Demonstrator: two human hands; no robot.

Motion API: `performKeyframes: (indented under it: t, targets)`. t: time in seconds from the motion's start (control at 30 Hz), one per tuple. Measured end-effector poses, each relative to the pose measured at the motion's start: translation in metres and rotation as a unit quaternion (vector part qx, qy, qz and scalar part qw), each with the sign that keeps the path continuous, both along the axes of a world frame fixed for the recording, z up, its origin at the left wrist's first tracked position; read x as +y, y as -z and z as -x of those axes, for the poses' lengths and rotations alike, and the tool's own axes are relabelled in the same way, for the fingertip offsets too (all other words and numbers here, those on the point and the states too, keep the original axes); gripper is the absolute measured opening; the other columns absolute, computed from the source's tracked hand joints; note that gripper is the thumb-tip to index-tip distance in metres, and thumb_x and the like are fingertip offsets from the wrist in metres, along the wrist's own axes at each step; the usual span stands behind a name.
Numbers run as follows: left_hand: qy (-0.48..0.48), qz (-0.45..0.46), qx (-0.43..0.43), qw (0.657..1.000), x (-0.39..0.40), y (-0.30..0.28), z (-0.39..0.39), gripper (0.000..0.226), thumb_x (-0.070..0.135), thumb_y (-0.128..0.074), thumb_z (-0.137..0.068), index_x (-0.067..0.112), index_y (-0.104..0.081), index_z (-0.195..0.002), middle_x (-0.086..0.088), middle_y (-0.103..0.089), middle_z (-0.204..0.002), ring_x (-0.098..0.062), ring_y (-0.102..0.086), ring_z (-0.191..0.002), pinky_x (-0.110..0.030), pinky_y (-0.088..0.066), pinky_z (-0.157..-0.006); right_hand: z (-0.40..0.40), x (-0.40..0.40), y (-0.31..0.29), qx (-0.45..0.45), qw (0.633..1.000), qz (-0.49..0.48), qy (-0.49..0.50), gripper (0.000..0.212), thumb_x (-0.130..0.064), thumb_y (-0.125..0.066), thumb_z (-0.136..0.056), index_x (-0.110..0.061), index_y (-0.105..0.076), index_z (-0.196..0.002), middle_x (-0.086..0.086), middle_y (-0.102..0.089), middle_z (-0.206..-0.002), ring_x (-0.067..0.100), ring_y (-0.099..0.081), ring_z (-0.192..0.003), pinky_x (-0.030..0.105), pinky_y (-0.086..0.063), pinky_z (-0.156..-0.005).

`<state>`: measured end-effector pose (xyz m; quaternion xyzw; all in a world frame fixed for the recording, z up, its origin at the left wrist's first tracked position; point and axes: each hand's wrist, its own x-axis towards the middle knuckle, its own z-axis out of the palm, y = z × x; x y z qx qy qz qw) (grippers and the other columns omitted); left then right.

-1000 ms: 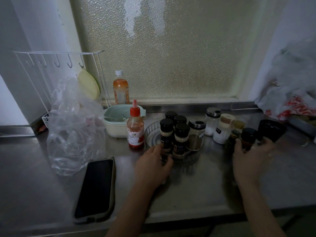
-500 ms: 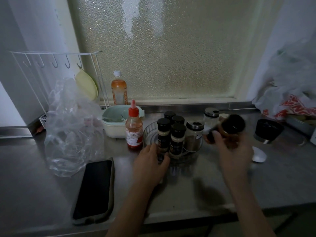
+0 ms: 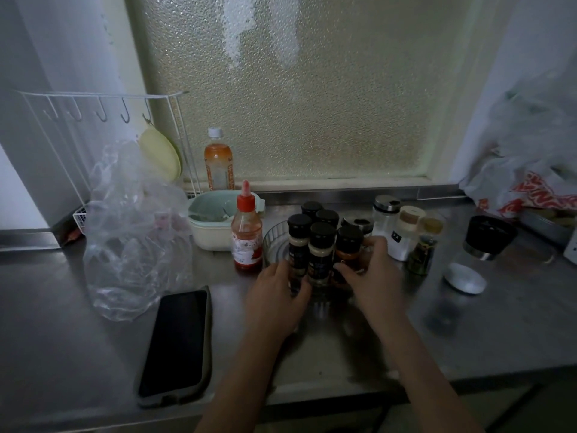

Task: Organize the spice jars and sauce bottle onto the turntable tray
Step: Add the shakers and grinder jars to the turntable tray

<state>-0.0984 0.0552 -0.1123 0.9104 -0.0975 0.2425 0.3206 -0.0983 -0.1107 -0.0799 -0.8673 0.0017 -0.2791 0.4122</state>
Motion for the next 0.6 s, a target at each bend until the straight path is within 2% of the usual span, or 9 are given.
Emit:
performKeyframes:
  t: [0.1, 0.17, 0.23, 0.3, 0.37, 0.43, 0.5, 0.6]
  targets:
    - [0.016, 0.006, -0.003, 1.0, 0.001, -0.001, 0.001, 0.017, 0.046, -0.047, -0.081, 0.03, -0.042, -0.08, 0.006, -0.05, -0.081, -0.01, -0.047, -0.069, -0.024, -0.033, -0.055, 0.003, -0.012, -0.002, 0.004, 0.998, -0.064, -0.022, 0.04, -0.035, -0.073, -0.077, -0.027, -0.042, -0.101, -0.011, -0.062, -0.092, 0.005, -0.06, -0.081, 0.015, -0.041, -0.065]
    - [0.039, -0.014, -0.012, 0.999, 0.0, -0.001, 0.003, 0.022, 0.048, -0.043, -0.08, 0.026, -0.046, -0.082, 0.004, -0.052, -0.081, -0.012, -0.047, -0.069, -0.025, -0.033, -0.056, 0.006, -0.027, -0.005, -0.041, 0.994, -0.098, 0.022, 0.028, -0.041, -0.063, -0.084, -0.028, -0.045, -0.101, -0.014, -0.059, -0.087, 0.004, -0.059, -0.08, 0.015, -0.04, -0.062]
    - [0.067, -0.048, -0.03, 0.996, -0.003, -0.001, 0.005, 0.026, 0.046, -0.044, -0.079, 0.022, -0.051, -0.085, -0.001, -0.058, -0.081, -0.017, -0.052, -0.069, -0.025, -0.034, -0.057, 0.004, -0.048, -0.009, -0.096, 0.985, -0.106, 0.1, 0.023, -0.033, -0.058, -0.089, -0.02, -0.048, -0.105, -0.008, -0.057, -0.09, 0.015, -0.06, -0.083, 0.018, -0.04, -0.063]
    - [0.087, -0.066, -0.045, 0.993, -0.005, -0.002, 0.007, 0.024, 0.044, -0.047, -0.079, 0.022, -0.053, -0.086, -0.003, -0.062, -0.081, -0.018, -0.055, -0.07, -0.023, -0.033, -0.056, -0.004, -0.07, -0.013, -0.103, 0.977, -0.098, 0.16, 0.034, -0.022, -0.058, -0.09, -0.009, -0.045, -0.118, 0.005, -0.057, -0.106, 0.026, -0.058, -0.096, 0.027, -0.044, -0.075]
    - [0.098, -0.067, -0.044, 0.992, -0.005, -0.003, 0.008, 0.022, 0.043, -0.049, -0.079, 0.024, -0.055, -0.088, -0.001, -0.063, -0.082, -0.017, -0.057, -0.071, -0.023, -0.035, -0.056, -0.013, -0.085, -0.013, -0.04, 0.977, -0.076, 0.193, 0.05, -0.02, -0.058, -0.09, -0.005, -0.034, -0.132, 0.019, -0.053, -0.127, 0.035, -0.054, -0.112, 0.039, -0.044, -0.09]
    - [0.087, -0.051, -0.045, 0.994, -0.004, -0.004, 0.009, 0.021, 0.042, -0.051, -0.078, 0.025, -0.058, -0.089, 0.001, -0.064, -0.083, -0.017, -0.059, -0.071, -0.023, -0.039, -0.056, -0.022, -0.093, -0.009, 0.037, 0.976, -0.055, 0.206, 0.06, -0.02, -0.056, -0.09, -0.007, -0.025, -0.139, 0.024, -0.049, -0.134, 0.04, -0.051, -0.117, 0.046, -0.043, -0.092]
    - [0.056, -0.026, -0.044, 0.997, -0.004, -0.006, 0.01, 0.021, 0.041, -0.051, -0.077, 0.025, -0.058, -0.089, 0.001, -0.065, -0.084, -0.017, -0.06, -0.07, -0.025, -0.044, -0.056, -0.029, -0.096, -0.002, 0.087, 0.971, -0.032, 0.219, 0.06, -0.021, -0.055, -0.091, -0.008, -0.023, -0.14, 0.027, -0.053, -0.128, 0.043, -0.054, -0.112, 0.048, -0.044, -0.087]
    - [0.033, -0.008, -0.042, 0.999, -0.004, -0.006, 0.009, 0.02, 0.04, -0.051, -0.076, 0.022, -0.055, -0.085, 0.001, -0.063, -0.087, -0.018, -0.059, -0.072, -0.028, -0.046, -0.056, -0.034, -0.096, 0.005, 0.103, 0.97, -0.015, 0.22, 0.039, -0.022, -0.055, -0.092, -0.005, -0.039, -0.123, 0.026, -0.058, -0.117, 0.042, -0.057, -0.103, 0.045, -0.044, -0.078]
